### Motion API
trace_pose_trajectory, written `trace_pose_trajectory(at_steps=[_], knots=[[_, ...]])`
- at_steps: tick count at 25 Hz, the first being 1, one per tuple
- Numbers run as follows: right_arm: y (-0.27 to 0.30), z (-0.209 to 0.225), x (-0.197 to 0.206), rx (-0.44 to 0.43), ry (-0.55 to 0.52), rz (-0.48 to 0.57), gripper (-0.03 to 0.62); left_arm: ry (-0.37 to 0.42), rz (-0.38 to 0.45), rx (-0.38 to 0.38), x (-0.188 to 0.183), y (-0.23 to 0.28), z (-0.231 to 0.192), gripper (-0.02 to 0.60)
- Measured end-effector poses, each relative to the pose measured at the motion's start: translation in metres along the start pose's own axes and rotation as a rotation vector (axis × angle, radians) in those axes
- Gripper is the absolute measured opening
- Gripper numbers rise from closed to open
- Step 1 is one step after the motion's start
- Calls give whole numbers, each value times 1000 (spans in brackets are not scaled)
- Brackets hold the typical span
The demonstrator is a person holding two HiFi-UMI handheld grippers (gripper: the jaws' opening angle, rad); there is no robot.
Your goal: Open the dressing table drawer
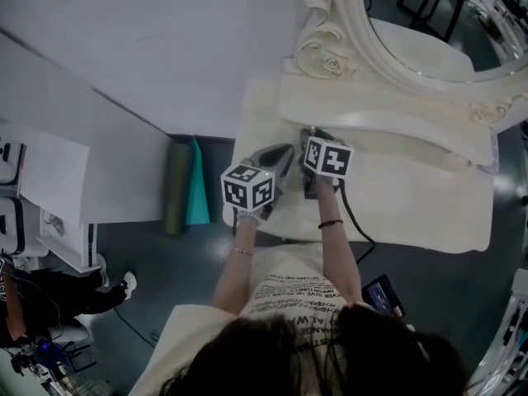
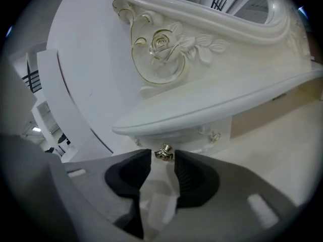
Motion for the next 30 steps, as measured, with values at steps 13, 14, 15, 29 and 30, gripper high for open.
trace_pose_trajectory(at_steps=[13, 14, 15, 29, 30], knots=[[0, 2, -1, 61, -25, -4, 110, -1, -4, -12, 0, -6, -7, -6], [0, 2, -1, 63, -26, -5, 110, 0, -3, -12, 0, -7, -7, -6], [0, 2, -1, 64, -27, -7, 109, 0, -3, -13, 0, -7, -7, -6], [-11, -2, 6, 49, -26, -28, 108, -2, -13, 3, 5, -12, 1, -6], [-11, -2, 7, 48, -25, -29, 107, -1, -12, 5, 6, -12, 2, -6]])
Point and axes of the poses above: the fingertips, and each gripper's own axes: y forward along the fingers, z to its right, x out of its underside, the point moved 3 cm from there along -y, backward along the fingers, and after that the axes turned 12 degrees about z, right-handed, at the moved point
